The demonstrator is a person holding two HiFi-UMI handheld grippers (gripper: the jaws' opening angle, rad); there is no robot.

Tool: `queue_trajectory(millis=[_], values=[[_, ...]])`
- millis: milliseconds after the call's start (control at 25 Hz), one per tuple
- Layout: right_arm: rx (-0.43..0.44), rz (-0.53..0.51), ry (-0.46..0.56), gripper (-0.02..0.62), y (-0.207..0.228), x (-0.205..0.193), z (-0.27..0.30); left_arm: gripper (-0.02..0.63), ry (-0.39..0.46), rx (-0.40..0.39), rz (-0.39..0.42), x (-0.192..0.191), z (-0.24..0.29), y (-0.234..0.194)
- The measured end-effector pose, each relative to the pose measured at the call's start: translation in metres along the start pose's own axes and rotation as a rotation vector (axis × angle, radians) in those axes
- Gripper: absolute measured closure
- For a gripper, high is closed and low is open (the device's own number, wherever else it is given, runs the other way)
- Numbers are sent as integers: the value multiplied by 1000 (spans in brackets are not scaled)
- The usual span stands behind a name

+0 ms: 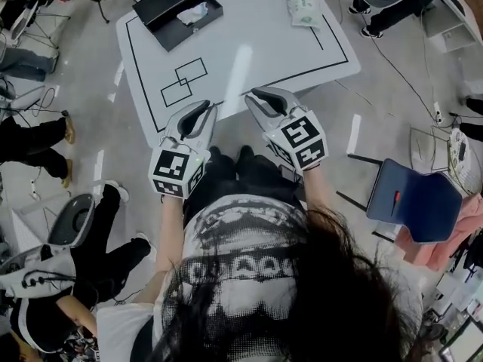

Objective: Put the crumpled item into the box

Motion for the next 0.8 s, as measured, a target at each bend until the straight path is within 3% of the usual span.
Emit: queue_trajectory(millis=[400, 800], values=[[-11, -3, 26, 537, -44, 18, -6, 606, 11, 0, -1, -8, -40, -8], [-41, 36, 33, 592, -137, 34, -3, 606, 30, -46, 8, -30, -126, -25]])
Point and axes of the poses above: the fingertips, and each gripper's own axes: z forward along the fingers, y to its right, x out of its top, the point moved 8 cm from there along -z, backward along the fingers, and after that the axes turned 13 degrees about -z, right-handed, at the moved point
